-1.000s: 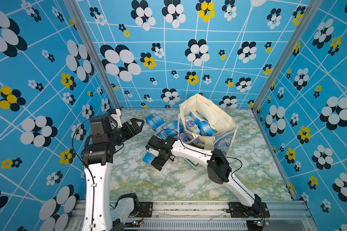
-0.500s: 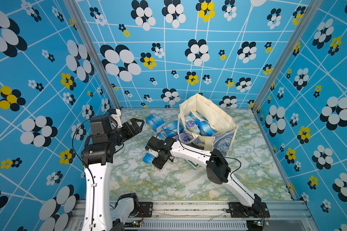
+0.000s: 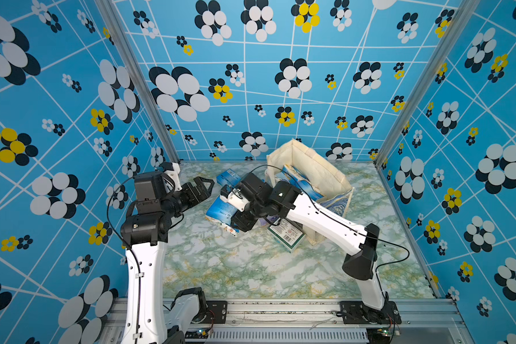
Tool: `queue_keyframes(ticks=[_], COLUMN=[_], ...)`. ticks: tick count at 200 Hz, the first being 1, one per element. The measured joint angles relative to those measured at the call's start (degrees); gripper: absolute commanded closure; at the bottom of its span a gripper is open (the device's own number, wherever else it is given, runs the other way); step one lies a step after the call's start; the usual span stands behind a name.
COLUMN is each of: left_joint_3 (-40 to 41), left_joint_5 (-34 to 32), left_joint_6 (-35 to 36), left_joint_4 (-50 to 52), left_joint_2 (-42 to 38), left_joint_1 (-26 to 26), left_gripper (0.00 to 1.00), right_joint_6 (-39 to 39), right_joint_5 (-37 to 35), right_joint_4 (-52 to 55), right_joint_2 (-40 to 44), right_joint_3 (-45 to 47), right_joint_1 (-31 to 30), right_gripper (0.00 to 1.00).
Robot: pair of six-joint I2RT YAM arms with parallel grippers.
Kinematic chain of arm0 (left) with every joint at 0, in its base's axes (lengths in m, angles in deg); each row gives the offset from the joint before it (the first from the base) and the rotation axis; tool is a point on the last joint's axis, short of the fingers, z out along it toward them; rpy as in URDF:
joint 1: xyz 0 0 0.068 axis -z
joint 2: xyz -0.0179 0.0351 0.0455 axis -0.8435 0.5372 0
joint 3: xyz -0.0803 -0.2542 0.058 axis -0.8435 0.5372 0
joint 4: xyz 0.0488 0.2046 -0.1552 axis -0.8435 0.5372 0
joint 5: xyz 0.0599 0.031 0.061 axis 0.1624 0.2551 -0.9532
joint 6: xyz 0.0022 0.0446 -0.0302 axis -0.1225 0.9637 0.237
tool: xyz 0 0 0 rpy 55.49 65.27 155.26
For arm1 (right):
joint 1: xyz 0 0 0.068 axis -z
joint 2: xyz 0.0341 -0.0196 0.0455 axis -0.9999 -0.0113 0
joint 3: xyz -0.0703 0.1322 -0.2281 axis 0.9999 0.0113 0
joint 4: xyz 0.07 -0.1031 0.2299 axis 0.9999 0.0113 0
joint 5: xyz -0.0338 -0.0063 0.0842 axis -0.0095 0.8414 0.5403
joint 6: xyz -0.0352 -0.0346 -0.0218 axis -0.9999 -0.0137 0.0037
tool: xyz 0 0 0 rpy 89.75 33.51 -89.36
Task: Put tissues into the canvas bag
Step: Pick up the pack of facial tissues from the center of the board, then place the pack of facial tissues in the canvas bag.
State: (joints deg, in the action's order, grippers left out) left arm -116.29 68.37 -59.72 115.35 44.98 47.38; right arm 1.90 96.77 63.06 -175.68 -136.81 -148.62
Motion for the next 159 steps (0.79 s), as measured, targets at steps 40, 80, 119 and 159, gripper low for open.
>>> queue_keyframes(ticks=[40, 80, 119, 159], left_joint_3=[-0.1, -0.8, -1.7, -4.3], left_joint_5=[0.0, 0.0, -0.1, -1.7], left_joint_6=[0.6, 1.4, 1.7, 2.7], left_joint_4=[0.6, 1.5, 2.3, 2.7], left_joint_2=[0.0, 1.2, 2.8, 5.1], left_joint_1=[0.0, 0.0, 1.2, 4.8], left_gripper=[0.01, 0.01, 0.01, 0.01], right_joint_6=[0.0, -0.3, -0.2, 0.5], right_joint_5=[-1.5, -6.8, -12.4, -14.2], right_joint_4=[0.0, 0.3, 1.0, 2.4], right_joint_2=[7.8, 14.1, 19.3, 18.3], right_joint_3=[0.0, 0.3, 2.0, 5.1], right_joint_1=[5.4, 10.9, 18.8, 25.7], right_gripper=[0.43, 0.42, 0.4, 0.4])
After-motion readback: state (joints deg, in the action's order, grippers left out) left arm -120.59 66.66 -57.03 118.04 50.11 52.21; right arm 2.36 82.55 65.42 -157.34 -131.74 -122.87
